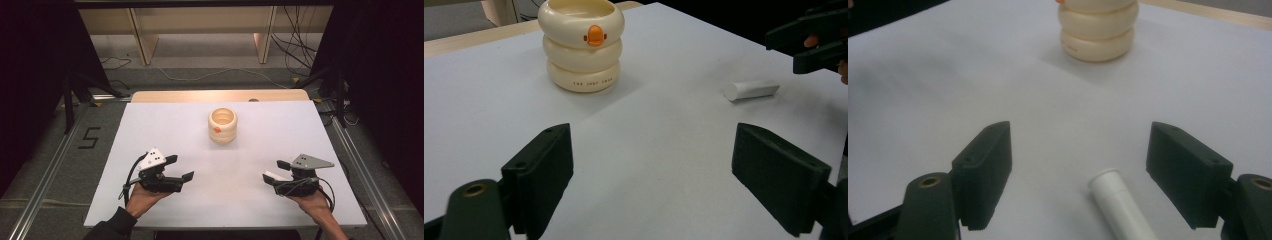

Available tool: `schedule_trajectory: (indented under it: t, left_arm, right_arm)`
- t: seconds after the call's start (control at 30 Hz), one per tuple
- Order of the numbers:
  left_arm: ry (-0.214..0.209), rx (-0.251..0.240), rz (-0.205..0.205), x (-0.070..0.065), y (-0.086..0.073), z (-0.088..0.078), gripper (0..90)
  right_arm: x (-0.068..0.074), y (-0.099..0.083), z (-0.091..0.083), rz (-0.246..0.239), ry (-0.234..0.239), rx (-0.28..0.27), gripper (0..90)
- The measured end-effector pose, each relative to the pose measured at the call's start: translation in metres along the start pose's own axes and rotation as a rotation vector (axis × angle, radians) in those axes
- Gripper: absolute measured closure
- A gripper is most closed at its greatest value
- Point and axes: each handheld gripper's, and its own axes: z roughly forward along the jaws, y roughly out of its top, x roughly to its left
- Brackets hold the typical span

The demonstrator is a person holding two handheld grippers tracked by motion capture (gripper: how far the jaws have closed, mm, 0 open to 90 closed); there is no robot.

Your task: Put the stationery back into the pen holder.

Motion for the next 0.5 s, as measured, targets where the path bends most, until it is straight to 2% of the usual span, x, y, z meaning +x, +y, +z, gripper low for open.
schedule_trajectory:
  t: [0.13, 0.23, 0.4, 0.47, 0.5]
  left_arm:
    - [0.002, -0.001, 0.011, 0.0, 0.0, -0.001, 16.4]
    - [0.0, 0.001, 0.01, -0.001, -0.001, -0.001, 16.4]
    - [-0.002, -0.003, 0.014, -0.003, -0.001, -0.003, 16.4]
    - [-0.003, -0.004, 0.007, -0.003, -0.002, -0.004, 16.4]
    - [-0.003, -0.005, 0.0, -0.003, -0.002, -0.004, 16.4]
  right_arm:
    - [-0.01, 0.005, -0.007, 0.002, -0.019, 0.037, 26.8]
    - [-0.015, 0.01, -0.009, 0.0, -0.016, 0.076, 26.8]
    - [-0.018, 0.016, -0.004, -0.061, -0.009, 0.184, 26.9]
    - [-0.018, 0.017, 0.002, -0.094, -0.008, 0.251, 26.6]
    - [-0.019, 0.017, 0.004, -0.098, -0.005, 0.263, 26.7]
